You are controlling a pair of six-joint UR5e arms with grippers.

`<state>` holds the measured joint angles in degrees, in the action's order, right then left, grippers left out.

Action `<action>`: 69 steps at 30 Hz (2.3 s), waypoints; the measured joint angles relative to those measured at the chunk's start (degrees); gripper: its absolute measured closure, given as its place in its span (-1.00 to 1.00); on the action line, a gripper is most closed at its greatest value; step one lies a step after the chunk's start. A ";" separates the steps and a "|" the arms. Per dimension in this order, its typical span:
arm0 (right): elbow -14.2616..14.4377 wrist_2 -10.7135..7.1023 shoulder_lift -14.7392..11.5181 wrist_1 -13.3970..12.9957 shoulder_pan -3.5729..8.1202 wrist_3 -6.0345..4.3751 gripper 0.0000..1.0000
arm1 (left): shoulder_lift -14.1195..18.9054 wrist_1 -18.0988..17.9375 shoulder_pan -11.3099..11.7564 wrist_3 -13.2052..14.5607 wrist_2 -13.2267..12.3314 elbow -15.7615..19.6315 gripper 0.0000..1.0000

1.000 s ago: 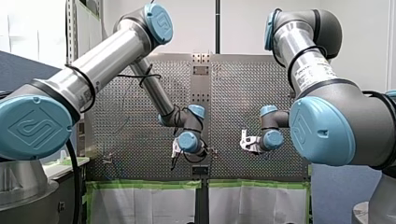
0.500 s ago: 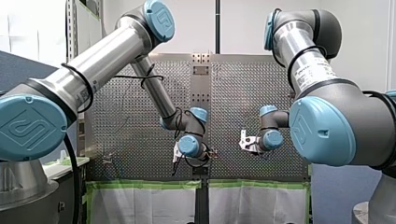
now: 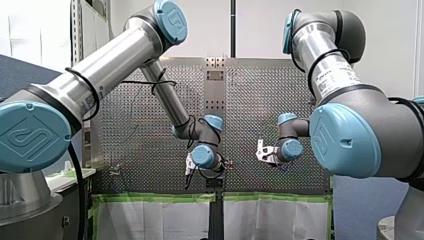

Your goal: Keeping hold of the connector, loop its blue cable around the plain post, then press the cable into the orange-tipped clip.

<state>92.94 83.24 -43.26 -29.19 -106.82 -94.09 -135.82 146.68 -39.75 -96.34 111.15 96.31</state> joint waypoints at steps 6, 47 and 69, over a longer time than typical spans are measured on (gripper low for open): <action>-0.02 0.01 -0.01 0.16 0.03 -0.02 1.00 | 0.00 0.13 -0.02 -0.94 2.35 -0.08 -0.98; 2.88 2.82 0.03 2.11 -0.61 2.32 1.00 | 0.00 2.28 -0.06 -1.85 4.41 -0.10 -0.98; 1.37 3.32 0.61 -1.65 -1.59 3.42 1.00 | 0.00 1.97 0.73 -1.84 4.20 -0.20 -0.98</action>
<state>94.31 86.56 -42.66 -30.84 -108.42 -90.67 -135.82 148.65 -39.02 -98.18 115.35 96.11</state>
